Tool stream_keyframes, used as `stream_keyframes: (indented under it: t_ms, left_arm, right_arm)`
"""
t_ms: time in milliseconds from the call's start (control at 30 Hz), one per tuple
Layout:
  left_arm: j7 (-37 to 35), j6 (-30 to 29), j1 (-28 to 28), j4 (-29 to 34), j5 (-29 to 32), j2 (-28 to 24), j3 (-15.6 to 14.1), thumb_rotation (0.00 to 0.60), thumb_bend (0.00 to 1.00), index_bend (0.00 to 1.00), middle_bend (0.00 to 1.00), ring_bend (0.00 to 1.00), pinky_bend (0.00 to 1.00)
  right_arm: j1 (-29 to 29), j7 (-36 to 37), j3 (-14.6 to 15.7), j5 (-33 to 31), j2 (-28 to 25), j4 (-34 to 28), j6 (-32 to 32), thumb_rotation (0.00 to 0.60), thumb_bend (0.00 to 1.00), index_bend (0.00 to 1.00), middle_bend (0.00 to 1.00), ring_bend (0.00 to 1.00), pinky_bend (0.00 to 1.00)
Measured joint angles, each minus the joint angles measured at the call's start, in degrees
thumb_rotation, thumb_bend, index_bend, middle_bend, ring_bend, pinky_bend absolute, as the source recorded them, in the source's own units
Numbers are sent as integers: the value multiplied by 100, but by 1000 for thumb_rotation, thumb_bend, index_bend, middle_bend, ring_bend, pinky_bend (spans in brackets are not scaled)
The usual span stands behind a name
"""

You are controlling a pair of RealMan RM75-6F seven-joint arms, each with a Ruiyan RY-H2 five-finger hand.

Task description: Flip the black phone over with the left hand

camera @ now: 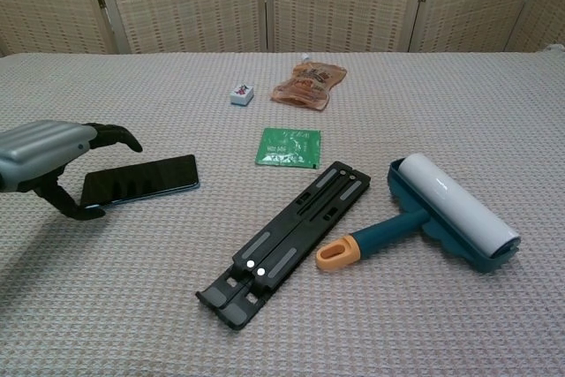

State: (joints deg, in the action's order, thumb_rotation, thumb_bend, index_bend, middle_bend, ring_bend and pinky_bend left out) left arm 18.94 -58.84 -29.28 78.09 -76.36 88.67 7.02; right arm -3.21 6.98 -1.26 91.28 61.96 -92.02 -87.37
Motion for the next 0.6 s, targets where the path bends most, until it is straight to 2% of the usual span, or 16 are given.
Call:
stream_keyframes:
  t_ms: [400, 600]
  left_arm:
    - [-76, 119, -153, -705, 277, 384, 29, 600, 222, 201, 146, 141, 182]
    - [-196, 102, -181, -844, 373, 432, 76, 600, 221, 201, 146, 142, 182]
  right_arm:
    - [25, -18, 5, -12, -10, -20, -12, 600, 146, 155, 285, 136, 85]
    - [27, -48, 3, -20, -26, -48, -2, 600, 147, 156, 285, 136, 85]
